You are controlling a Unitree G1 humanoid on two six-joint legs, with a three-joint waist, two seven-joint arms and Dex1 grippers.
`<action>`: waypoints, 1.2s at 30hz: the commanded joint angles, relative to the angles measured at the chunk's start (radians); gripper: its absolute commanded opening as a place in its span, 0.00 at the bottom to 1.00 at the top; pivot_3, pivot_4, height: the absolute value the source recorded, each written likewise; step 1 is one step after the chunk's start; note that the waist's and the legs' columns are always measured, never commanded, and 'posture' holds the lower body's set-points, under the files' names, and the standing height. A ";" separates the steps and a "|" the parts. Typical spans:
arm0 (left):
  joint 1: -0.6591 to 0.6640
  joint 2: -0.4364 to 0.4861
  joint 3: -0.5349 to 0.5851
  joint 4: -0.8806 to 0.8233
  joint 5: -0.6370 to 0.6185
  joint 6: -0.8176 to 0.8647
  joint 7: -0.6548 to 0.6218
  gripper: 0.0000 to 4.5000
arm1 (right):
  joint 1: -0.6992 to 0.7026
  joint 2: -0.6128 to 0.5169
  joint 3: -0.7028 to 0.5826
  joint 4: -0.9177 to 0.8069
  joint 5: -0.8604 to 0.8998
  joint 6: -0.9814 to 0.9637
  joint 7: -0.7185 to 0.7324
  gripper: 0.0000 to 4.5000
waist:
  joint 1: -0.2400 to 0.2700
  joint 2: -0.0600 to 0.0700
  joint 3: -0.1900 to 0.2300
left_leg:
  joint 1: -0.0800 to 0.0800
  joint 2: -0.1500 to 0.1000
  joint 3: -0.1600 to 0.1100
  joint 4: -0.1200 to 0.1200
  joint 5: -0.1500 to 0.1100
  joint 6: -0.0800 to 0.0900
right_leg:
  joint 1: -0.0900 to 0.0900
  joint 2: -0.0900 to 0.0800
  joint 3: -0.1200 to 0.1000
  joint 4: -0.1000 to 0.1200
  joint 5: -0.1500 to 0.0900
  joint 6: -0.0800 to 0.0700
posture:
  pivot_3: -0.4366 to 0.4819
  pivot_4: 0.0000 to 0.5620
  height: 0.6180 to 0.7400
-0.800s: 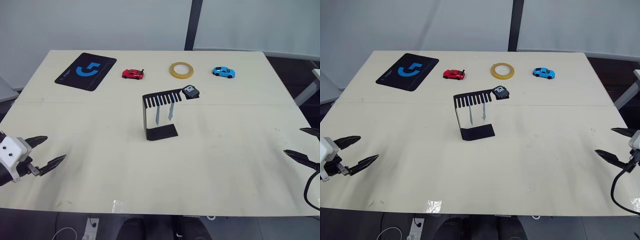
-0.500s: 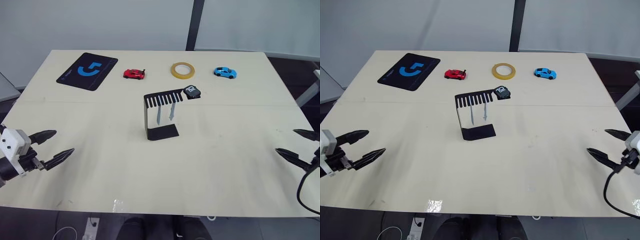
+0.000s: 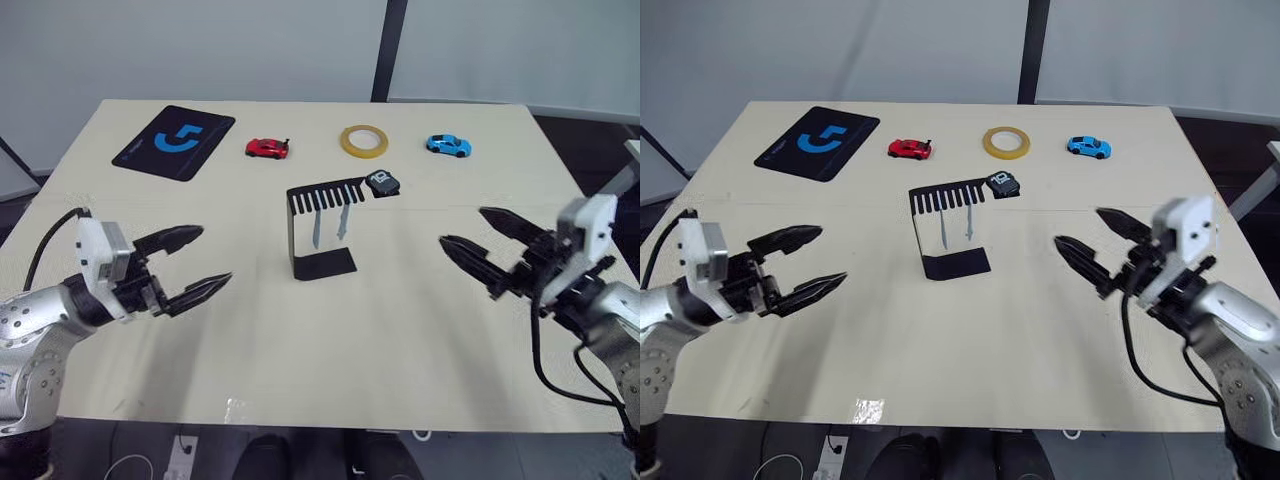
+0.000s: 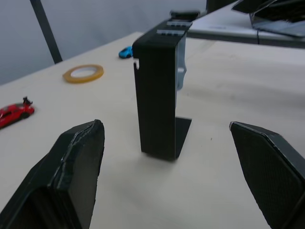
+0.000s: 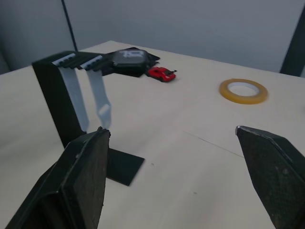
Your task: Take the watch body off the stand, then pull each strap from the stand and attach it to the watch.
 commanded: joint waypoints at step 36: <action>-0.029 -0.066 -0.098 -0.125 -0.004 0.024 0.063 1.00 | -0.469 0.295 0.305 0.075 -0.220 0.165 -0.349 0.98 | -0.003 0.000 0.000 | -0.015 0.002 -0.004 0.012 -0.001 0.002 | -0.008 0.002 -0.002 0.006 0.000 0.000 | 0.48 0.27 1.00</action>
